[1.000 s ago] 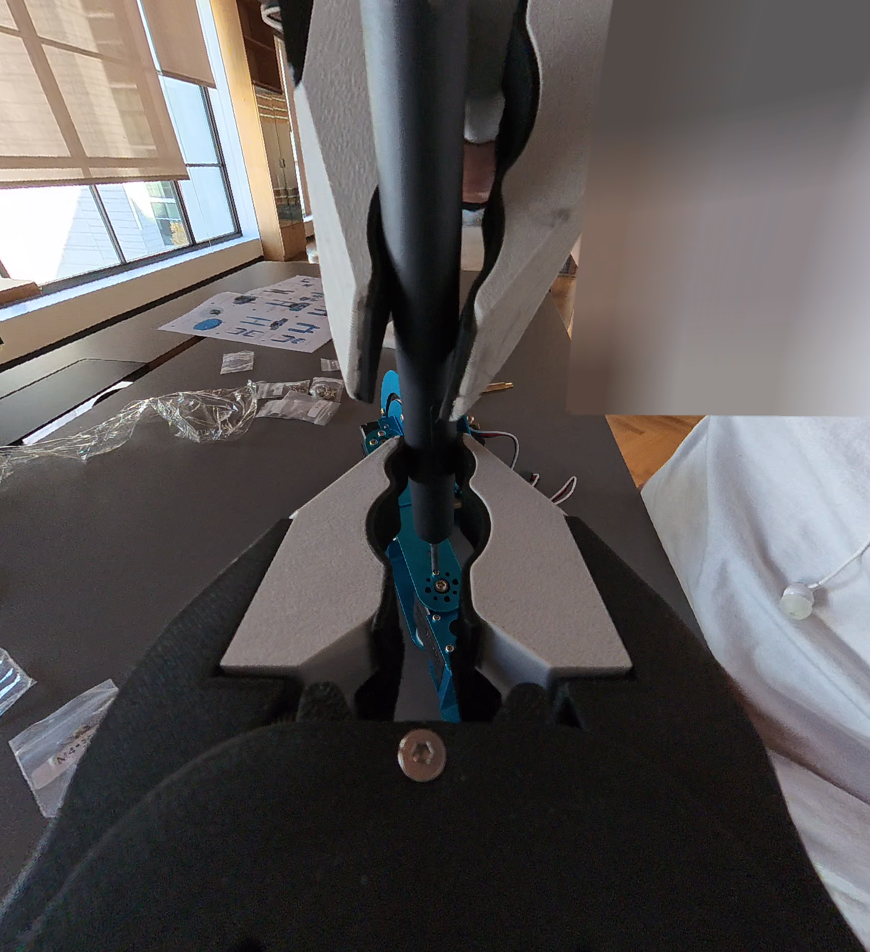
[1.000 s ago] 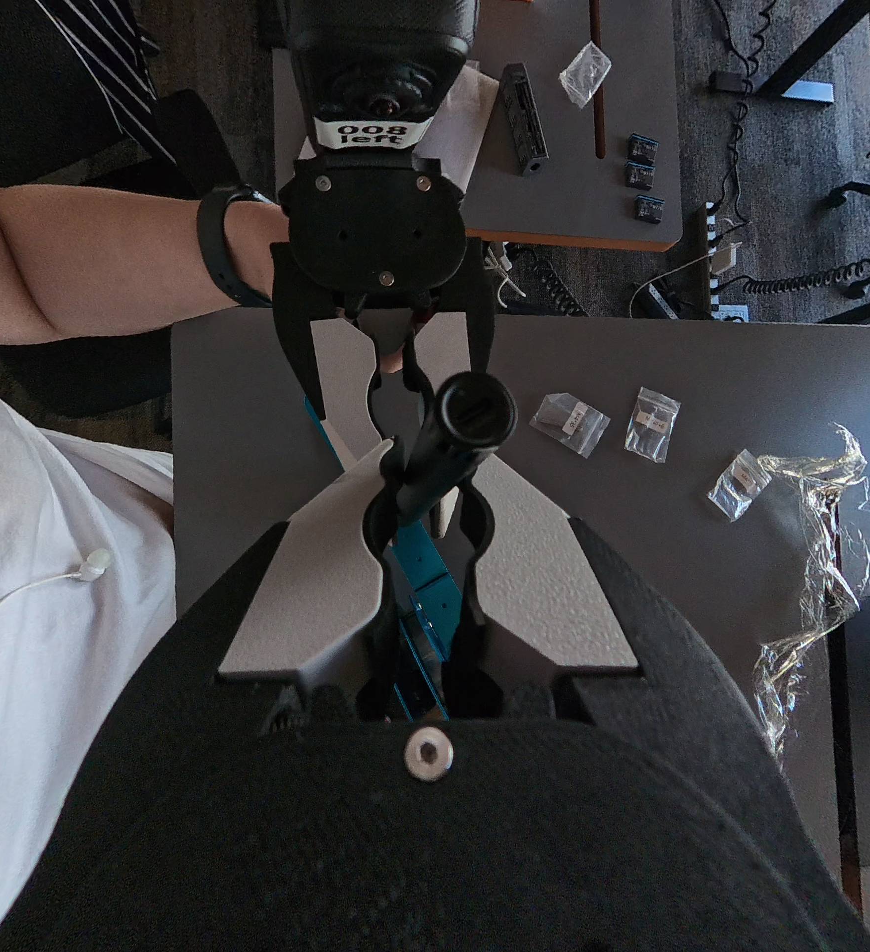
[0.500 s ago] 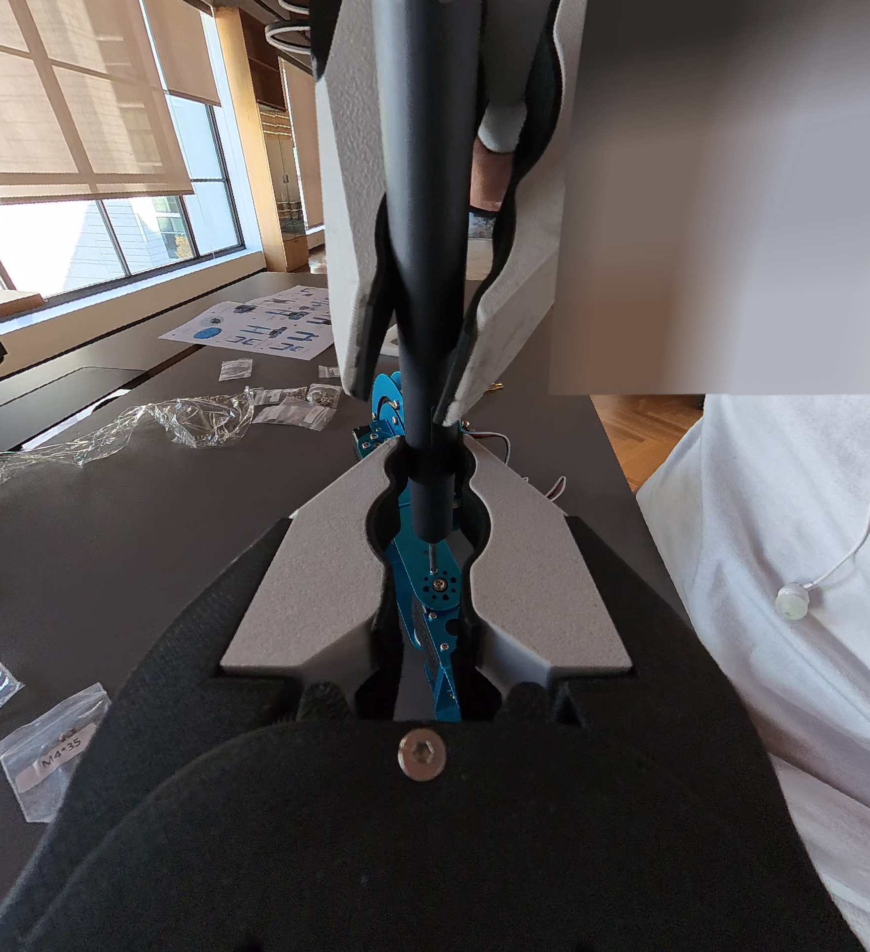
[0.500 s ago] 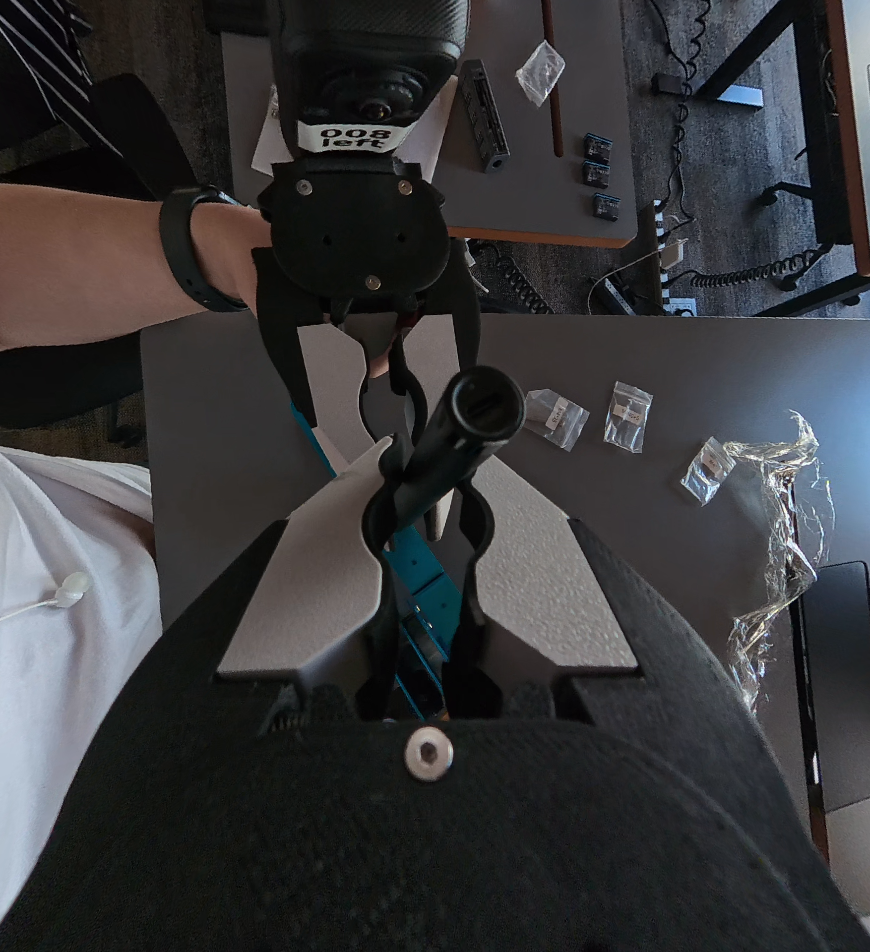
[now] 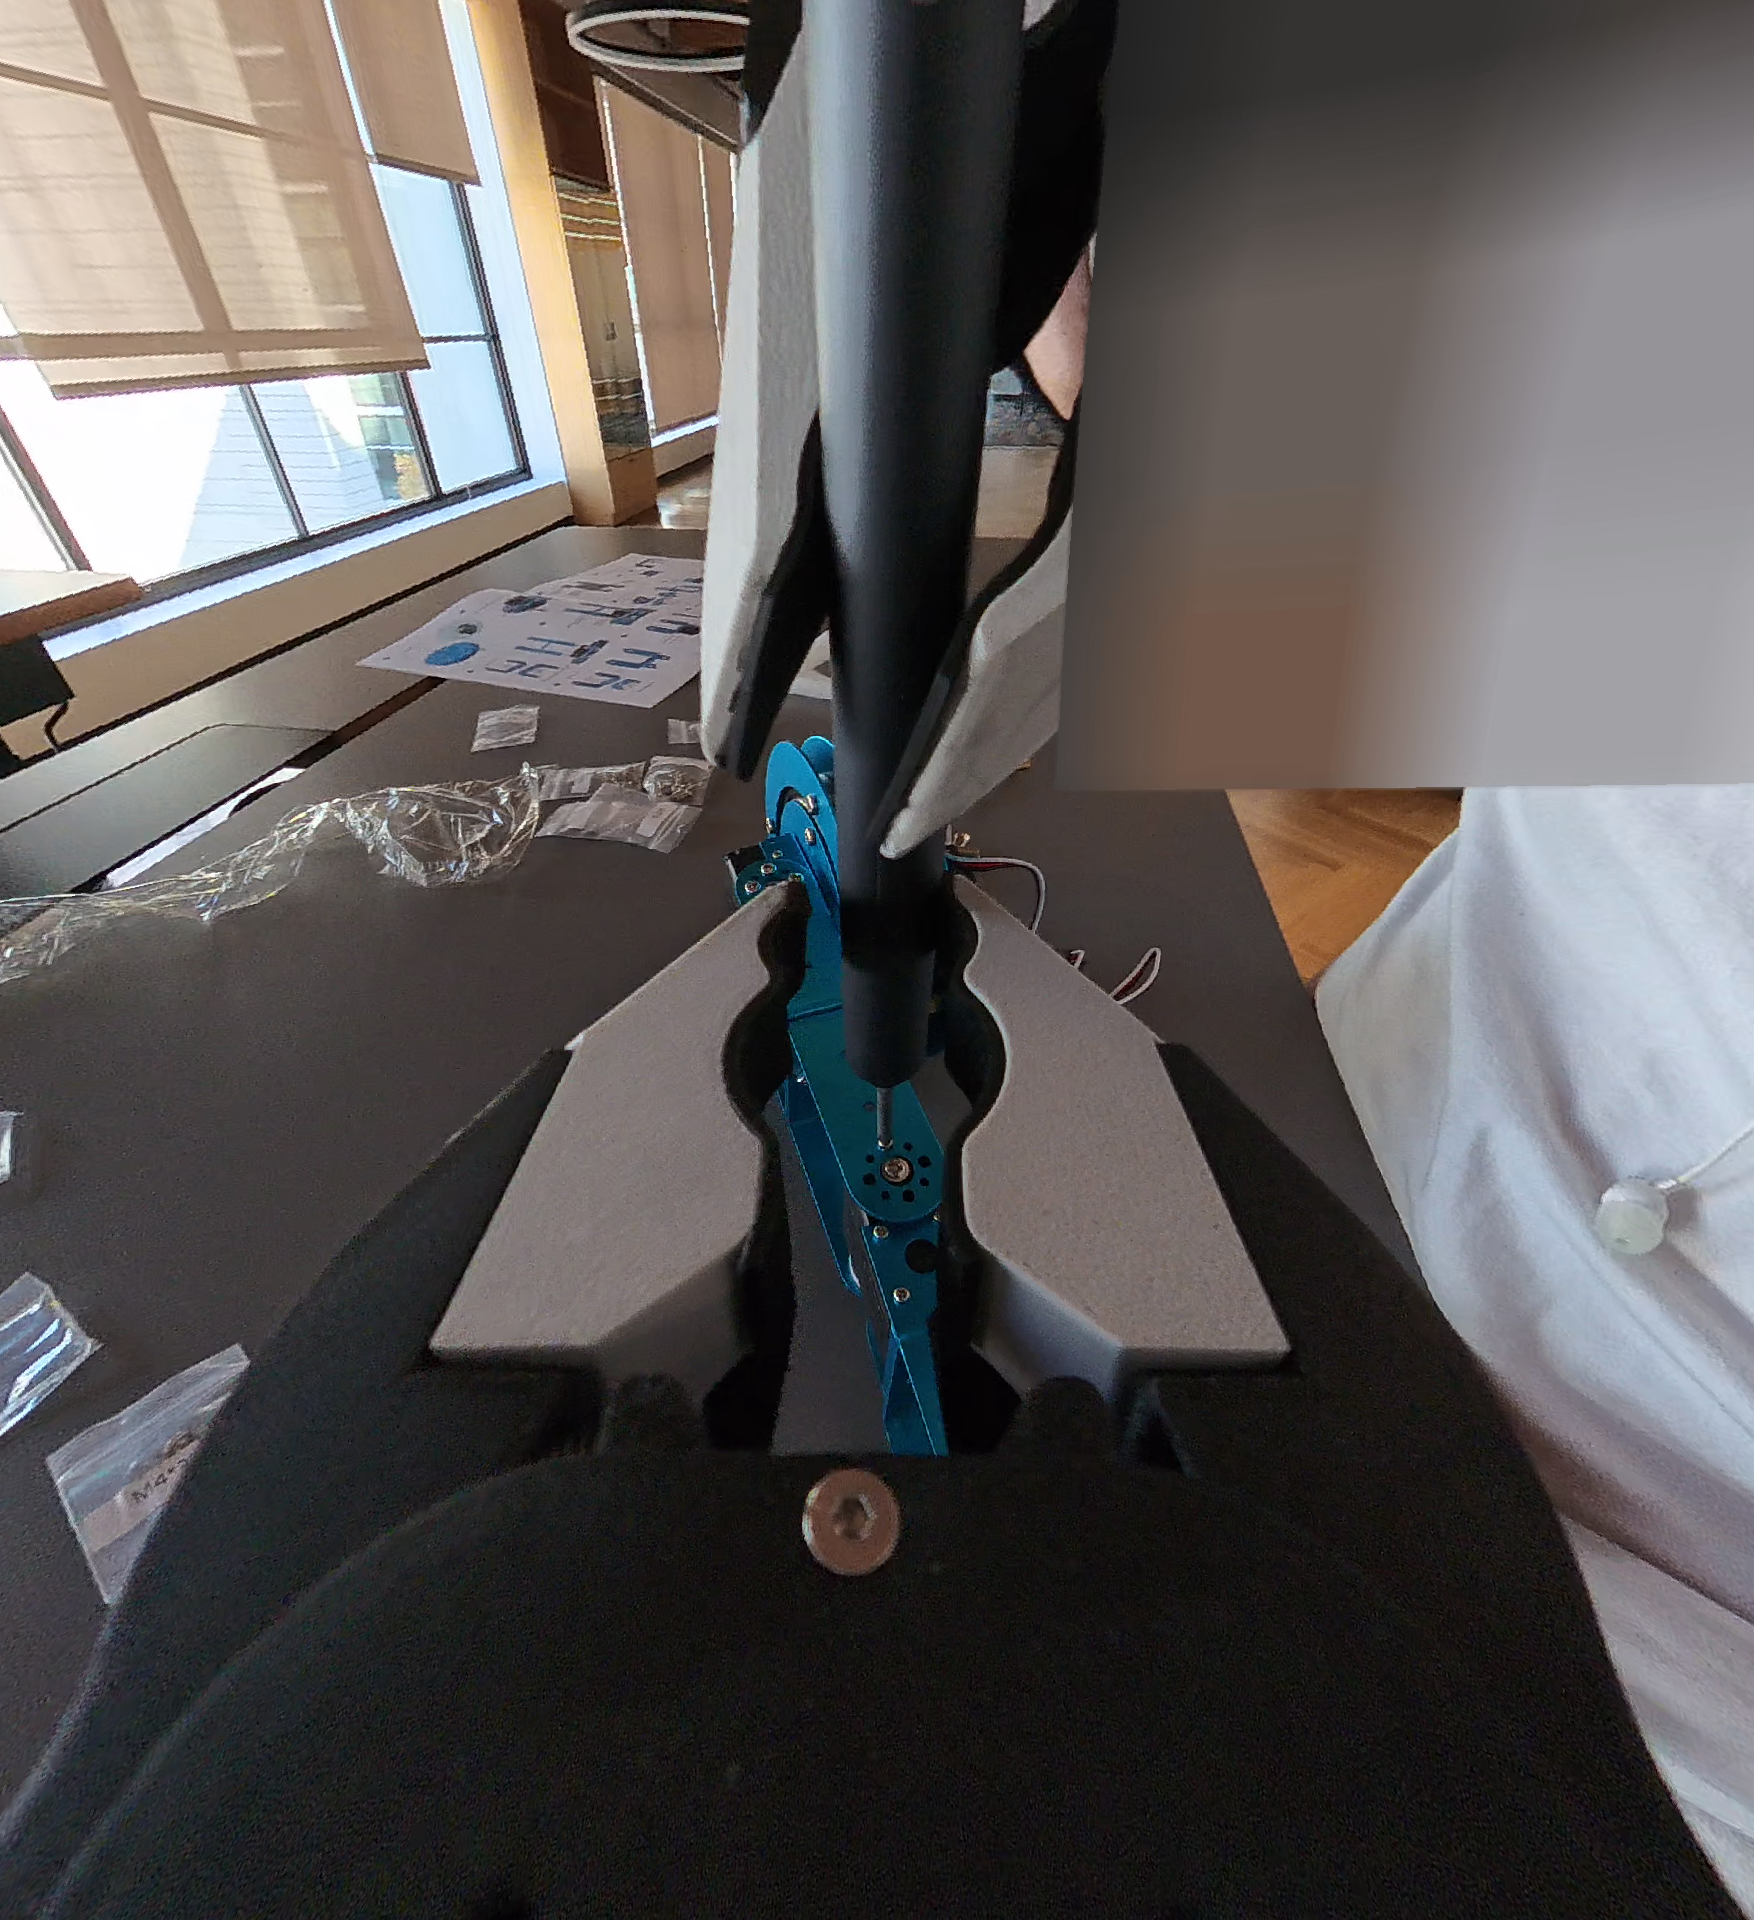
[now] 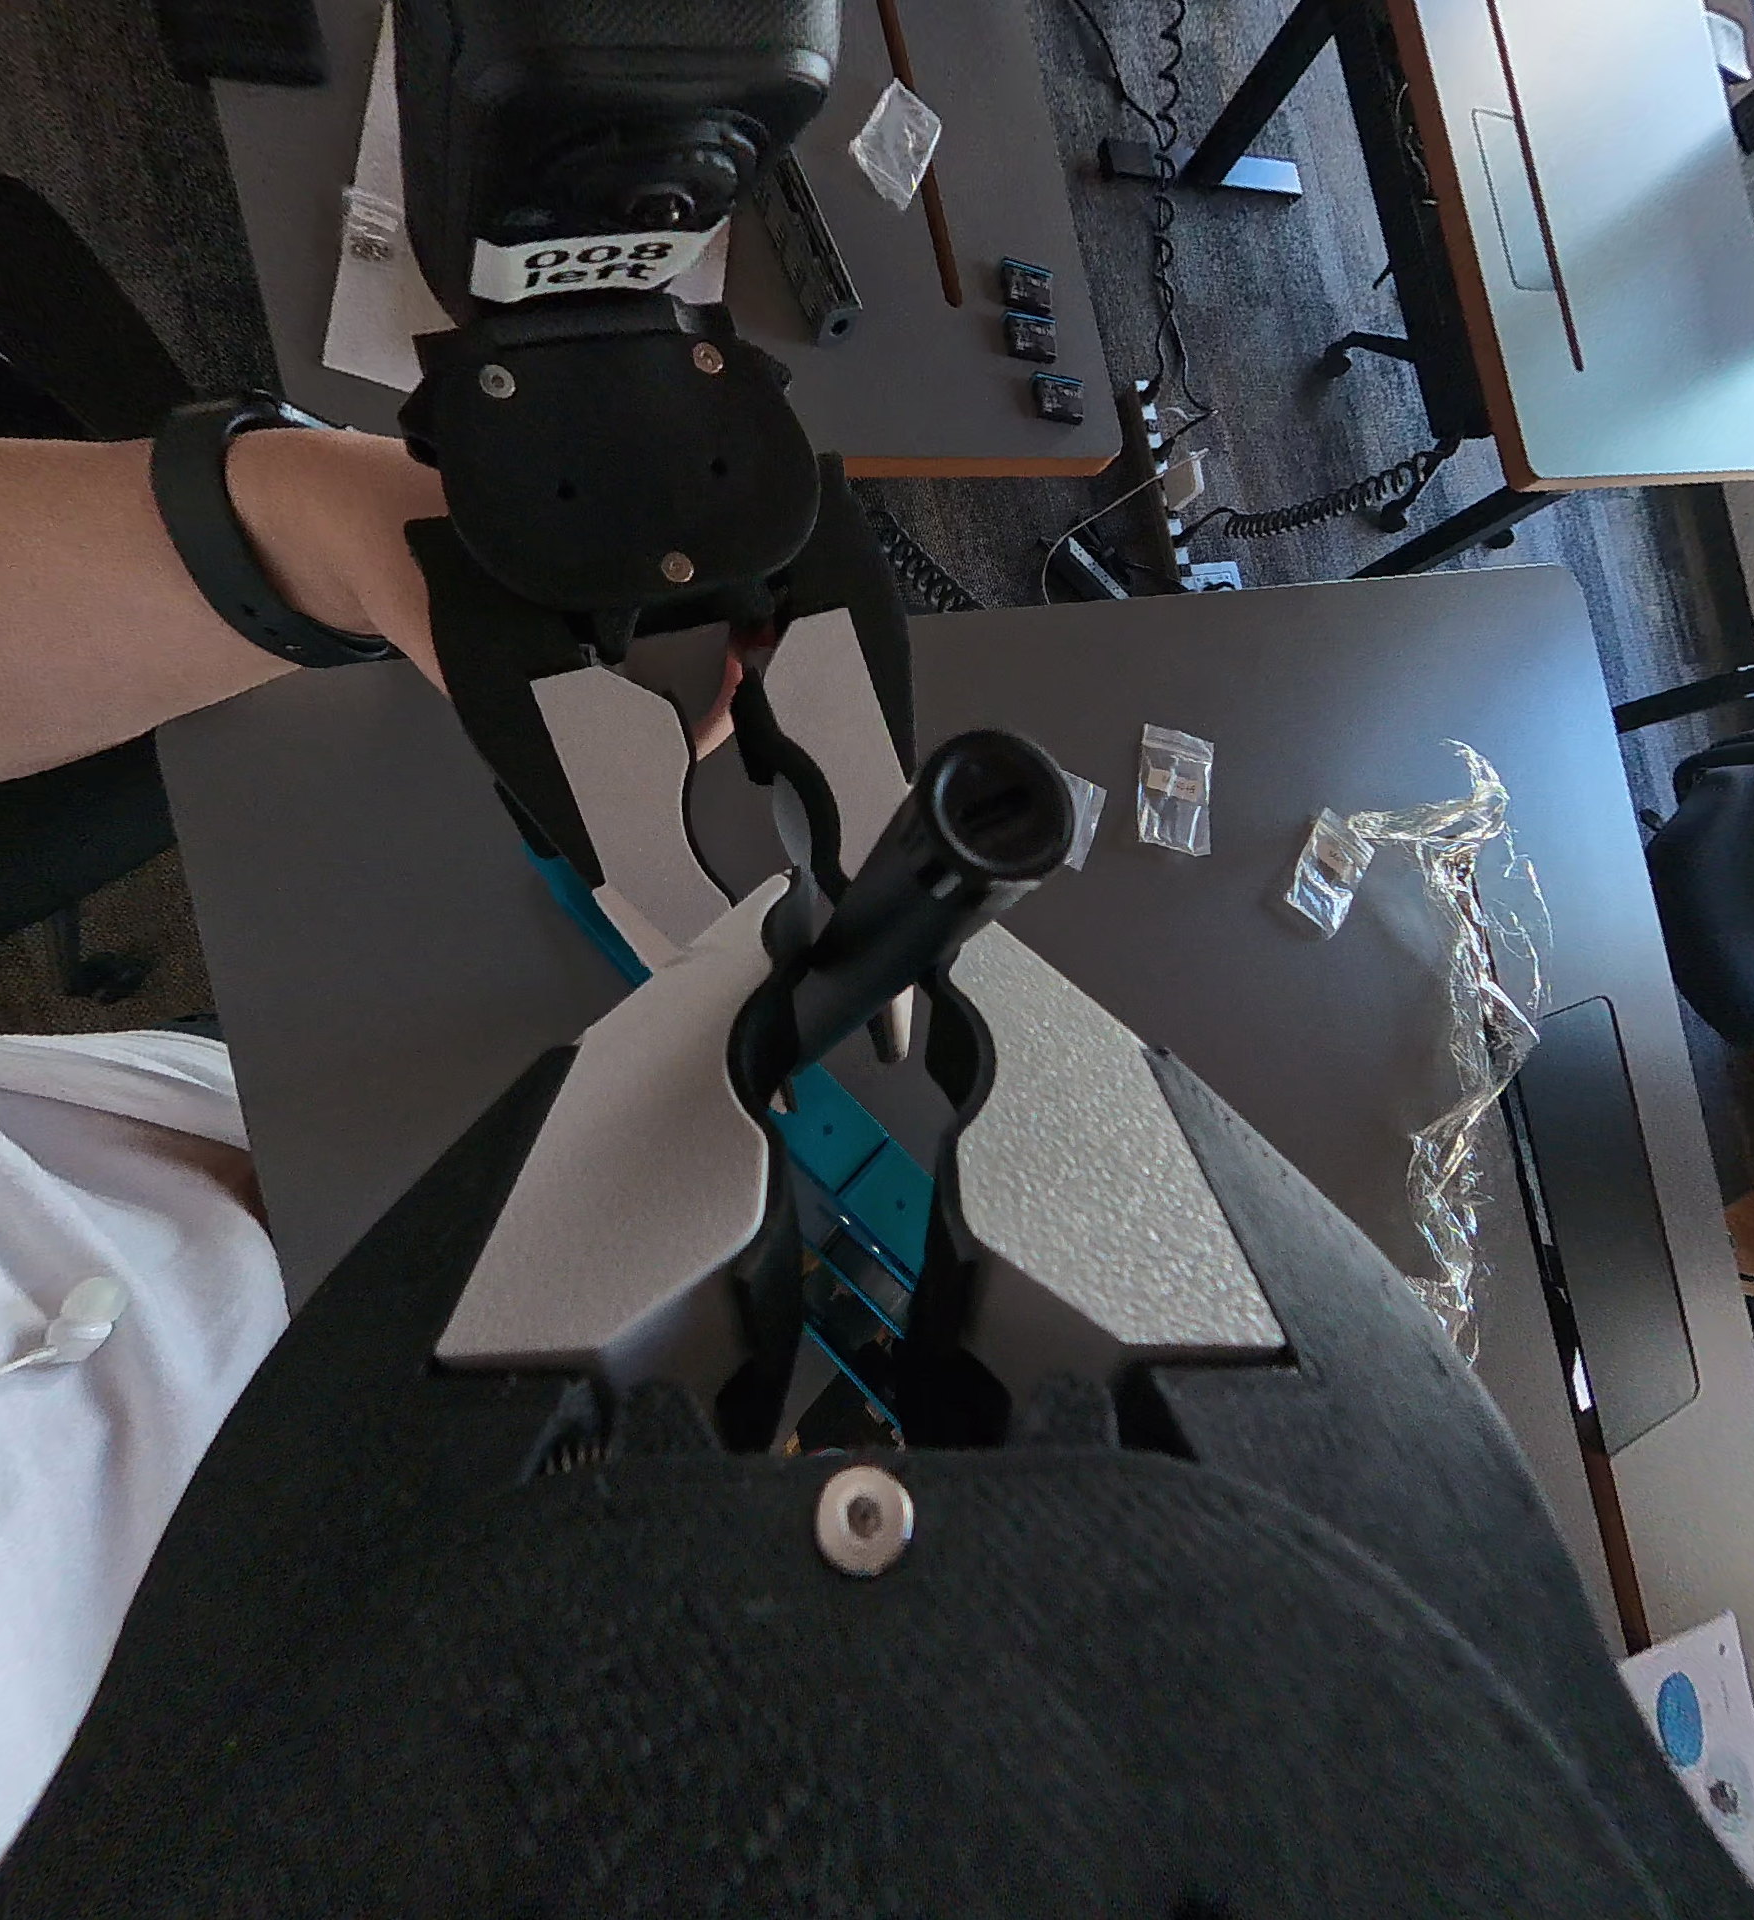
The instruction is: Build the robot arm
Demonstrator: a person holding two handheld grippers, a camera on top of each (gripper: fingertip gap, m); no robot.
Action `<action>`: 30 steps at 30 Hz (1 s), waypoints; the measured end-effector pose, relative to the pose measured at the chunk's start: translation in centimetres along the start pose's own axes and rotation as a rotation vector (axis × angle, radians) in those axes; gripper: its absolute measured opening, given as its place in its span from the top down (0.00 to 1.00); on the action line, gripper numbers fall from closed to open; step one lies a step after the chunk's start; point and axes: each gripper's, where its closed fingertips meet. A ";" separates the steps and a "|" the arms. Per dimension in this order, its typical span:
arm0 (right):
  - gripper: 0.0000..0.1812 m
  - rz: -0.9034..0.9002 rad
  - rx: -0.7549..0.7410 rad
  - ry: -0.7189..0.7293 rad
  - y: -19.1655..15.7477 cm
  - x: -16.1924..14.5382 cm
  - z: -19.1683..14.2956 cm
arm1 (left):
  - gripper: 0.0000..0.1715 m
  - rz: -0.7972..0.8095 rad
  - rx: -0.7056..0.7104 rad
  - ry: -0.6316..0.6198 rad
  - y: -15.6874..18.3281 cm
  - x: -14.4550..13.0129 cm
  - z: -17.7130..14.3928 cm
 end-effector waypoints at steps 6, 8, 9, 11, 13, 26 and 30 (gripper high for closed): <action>0.89 0.018 0.092 0.014 -0.2 -0.1 -0.2 | 0.90 0.010 -0.041 -0.027 0.4 -0.1 0.1; 0.85 0.017 0.204 0.046 -0.3 0.3 -0.4 | 0.91 0.008 -0.067 -0.045 0.3 -0.1 0.1; 0.83 0.001 0.253 0.074 -0.4 0.7 -0.5 | 0.90 0.010 -0.081 -0.049 0.3 -0.1 0.1; 0.85 -0.077 0.343 0.098 -0.9 0.8 -0.8 | 0.90 0.022 -0.113 -0.052 0.5 -0.1 0.1; 0.89 -0.122 0.311 0.089 -0.4 0.5 -0.6 | 0.90 0.025 -0.131 -0.049 0.4 -0.1 0.1; 0.89 0.089 0.078 0.130 0.2 0.1 -1.1 | 0.91 0.043 -0.083 -0.054 0.5 0.1 0.2; 0.86 -0.023 0.311 0.114 -0.5 -0.1 -0.9 | 0.91 0.050 -0.157 -0.064 0.5 0.1 0.1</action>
Point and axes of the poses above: each gripper's, where its closed fingertips meet, z out along the fingers, x out of its top, y = z × x across the jaws, and after that the axes turned 1 degree about -z, right-handed
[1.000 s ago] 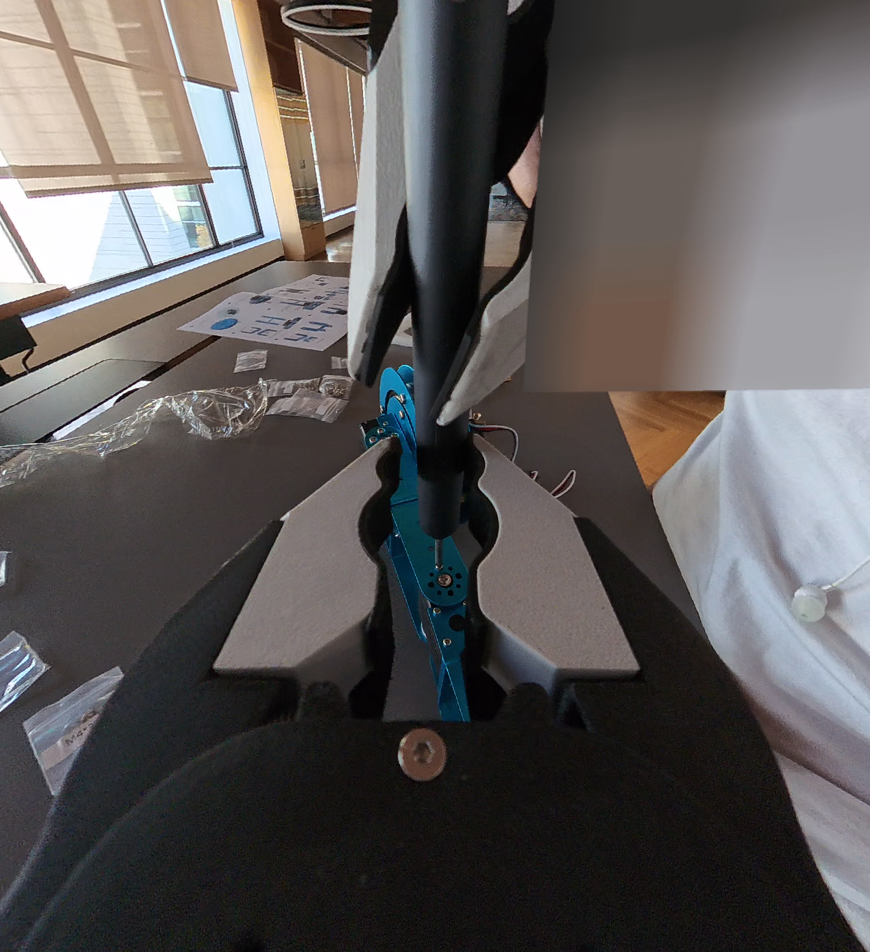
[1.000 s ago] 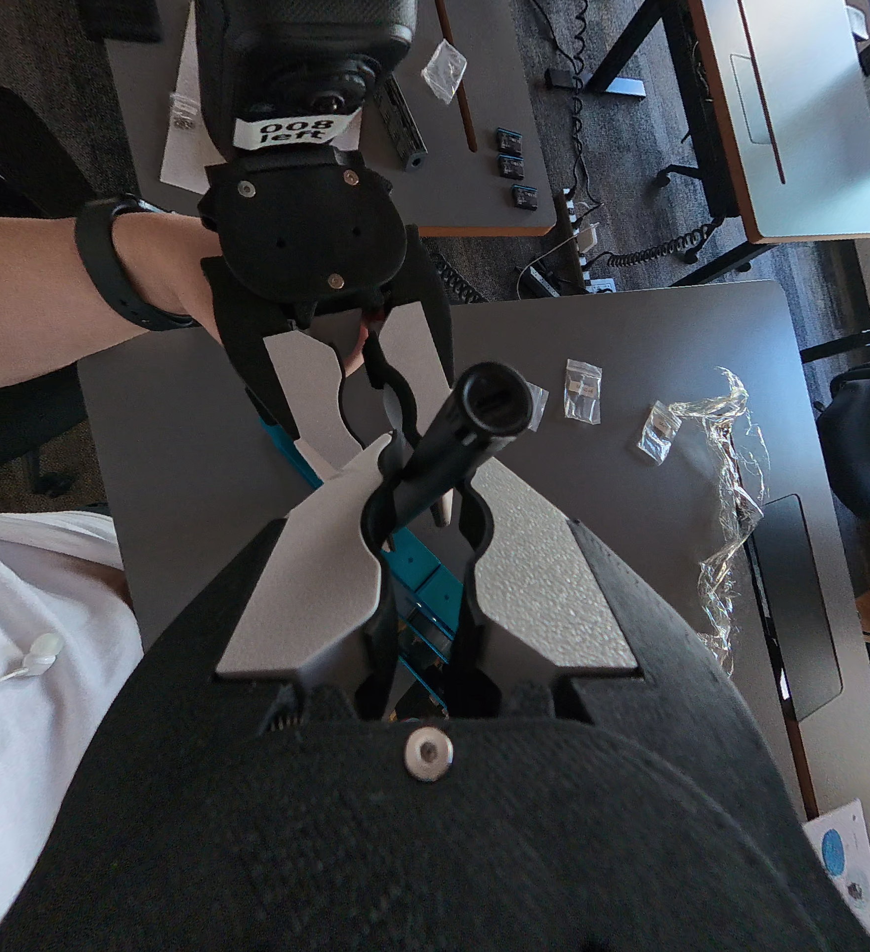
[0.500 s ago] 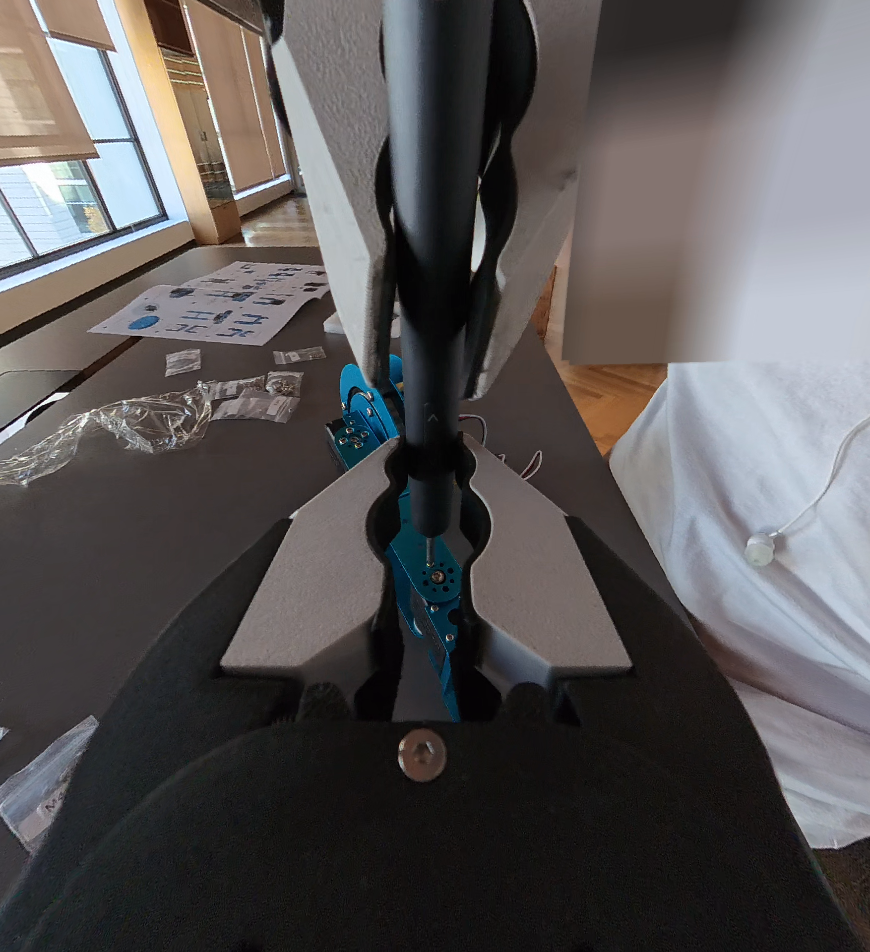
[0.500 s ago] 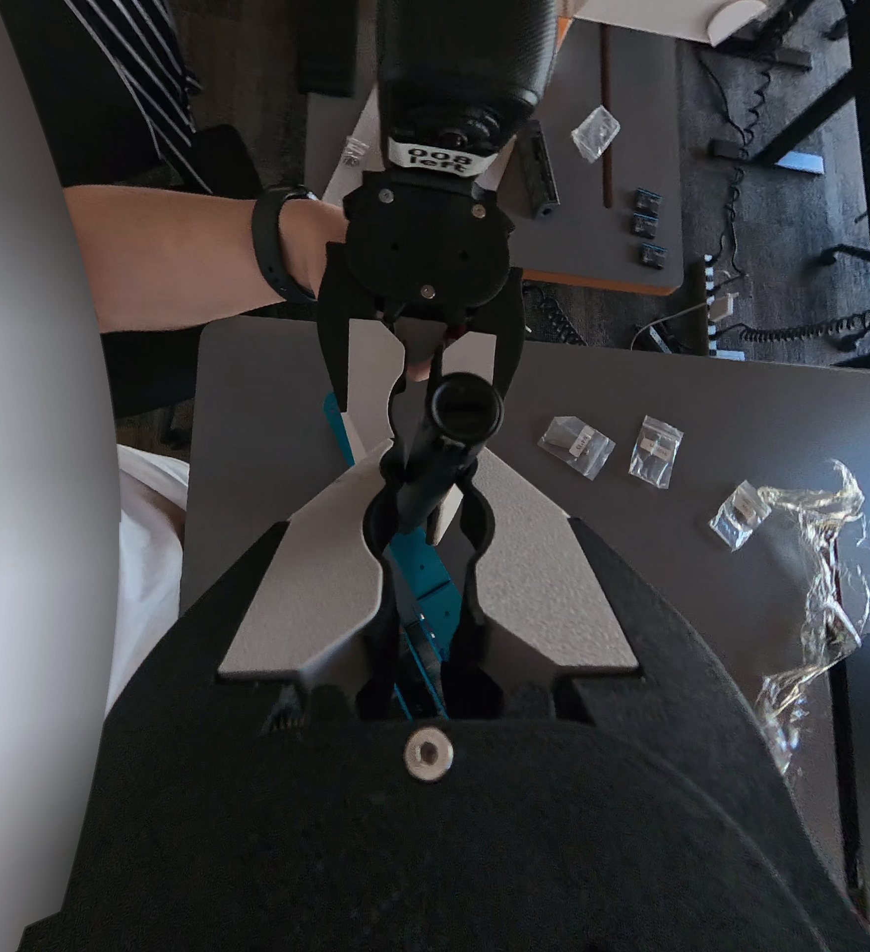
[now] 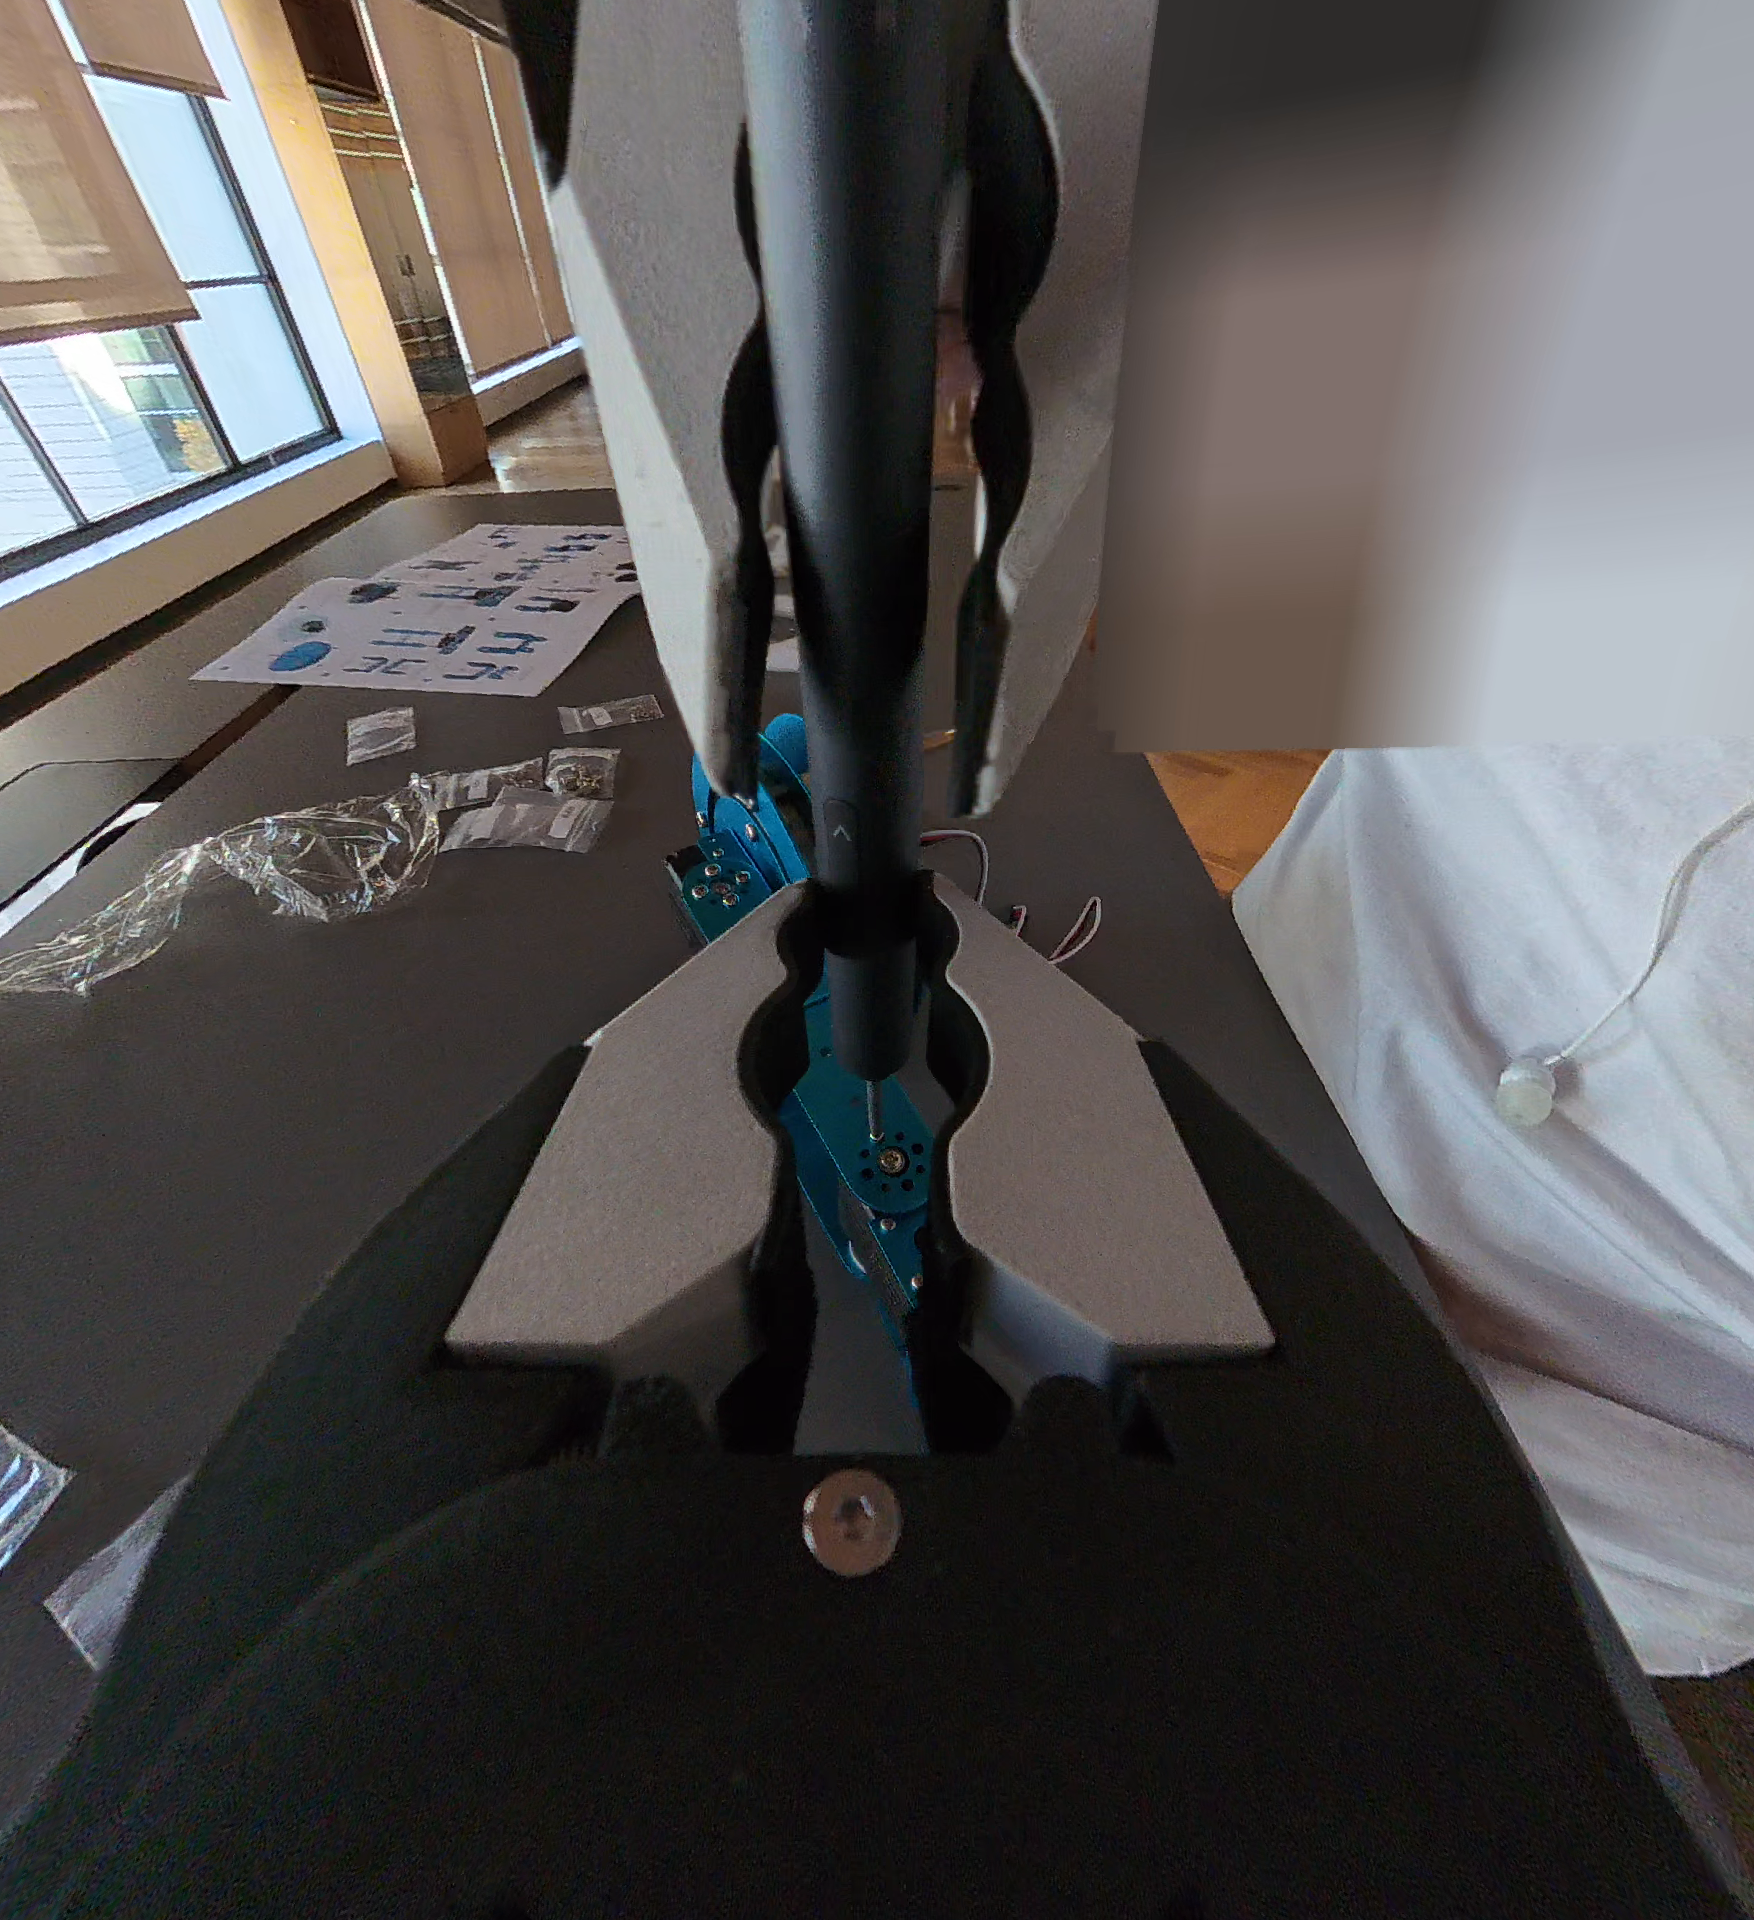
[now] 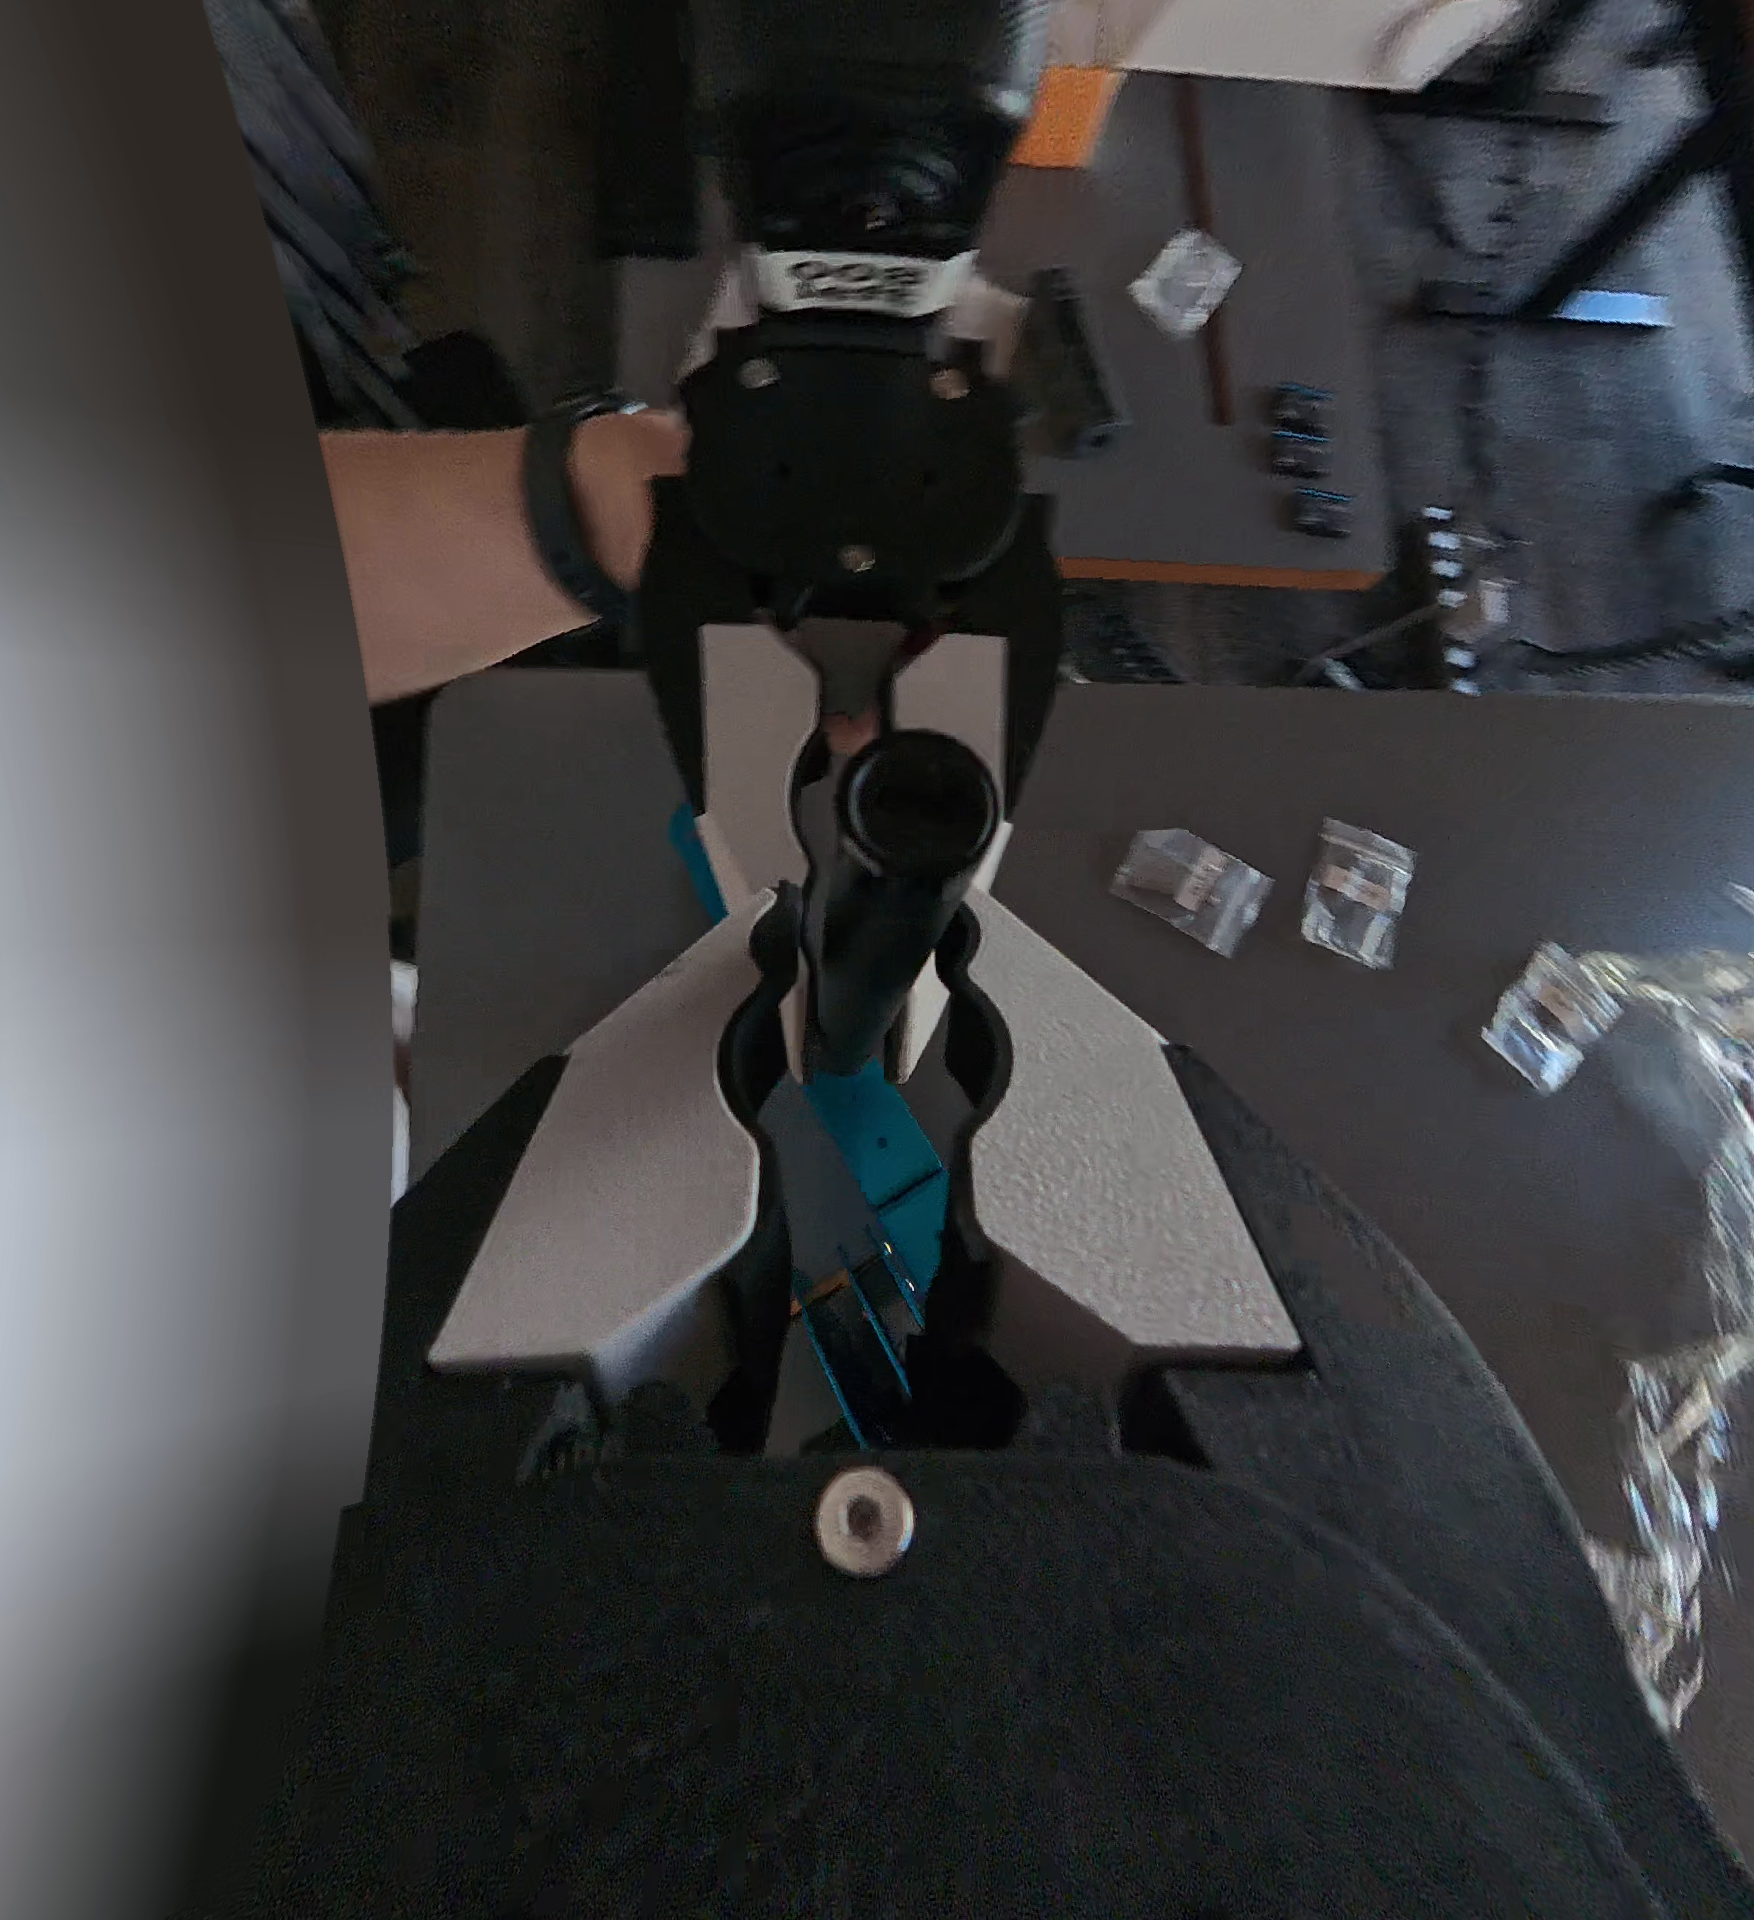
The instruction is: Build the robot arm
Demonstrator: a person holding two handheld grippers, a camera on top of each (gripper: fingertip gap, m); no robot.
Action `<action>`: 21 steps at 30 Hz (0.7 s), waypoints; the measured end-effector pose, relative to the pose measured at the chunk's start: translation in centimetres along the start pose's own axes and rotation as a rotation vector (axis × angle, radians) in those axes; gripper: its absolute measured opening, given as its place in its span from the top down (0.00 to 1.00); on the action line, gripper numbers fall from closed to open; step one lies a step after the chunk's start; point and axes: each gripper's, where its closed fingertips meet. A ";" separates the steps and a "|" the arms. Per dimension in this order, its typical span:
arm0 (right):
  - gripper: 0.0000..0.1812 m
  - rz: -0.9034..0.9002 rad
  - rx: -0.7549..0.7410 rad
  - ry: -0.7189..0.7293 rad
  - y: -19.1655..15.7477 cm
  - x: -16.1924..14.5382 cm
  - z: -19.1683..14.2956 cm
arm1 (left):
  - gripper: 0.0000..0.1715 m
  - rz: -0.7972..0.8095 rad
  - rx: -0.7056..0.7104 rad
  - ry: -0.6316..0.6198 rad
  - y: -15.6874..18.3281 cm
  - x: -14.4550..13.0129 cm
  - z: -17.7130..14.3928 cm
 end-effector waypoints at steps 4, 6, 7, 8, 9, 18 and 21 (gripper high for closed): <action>0.90 -0.088 0.100 -0.026 -0.3 -0.4 0.0 | 0.90 0.020 -0.055 -0.012 0.1 0.0 0.2; 0.89 -0.052 0.079 -0.047 -0.3 -0.6 -0.2 | 0.90 0.017 -0.062 -0.013 0.2 0.1 0.3; 0.89 -0.025 0.055 -0.049 -0.3 -0.7 -0.3 | 0.91 0.013 -0.058 -0.013 0.3 0.1 0.4; 0.90 0.001 0.010 -0.050 -0.1 -0.8 -0.4 | 0.91 0.010 -0.041 -0.014 0.2 0.1 0.3; 0.90 0.011 -0.033 -0.048 0.1 -0.9 -0.5 | 0.90 0.010 -0.018 -0.016 0.1 0.1 0.3; 0.89 0.070 -0.104 -0.034 -0.1 -0.6 -0.3 | 0.91 0.016 0.007 -0.009 0.4 0.2 0.1; 0.83 -0.031 -0.027 -0.062 -0.1 -0.4 -0.2 | 0.90 0.031 -0.044 -0.024 0.7 0.2 0.3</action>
Point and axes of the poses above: each gripper's, where its closed fingertips meet, z out along the fingers, x out of its top, y = z × x across the jaws, and after that the axes turned 1 degree about -z, right-handed
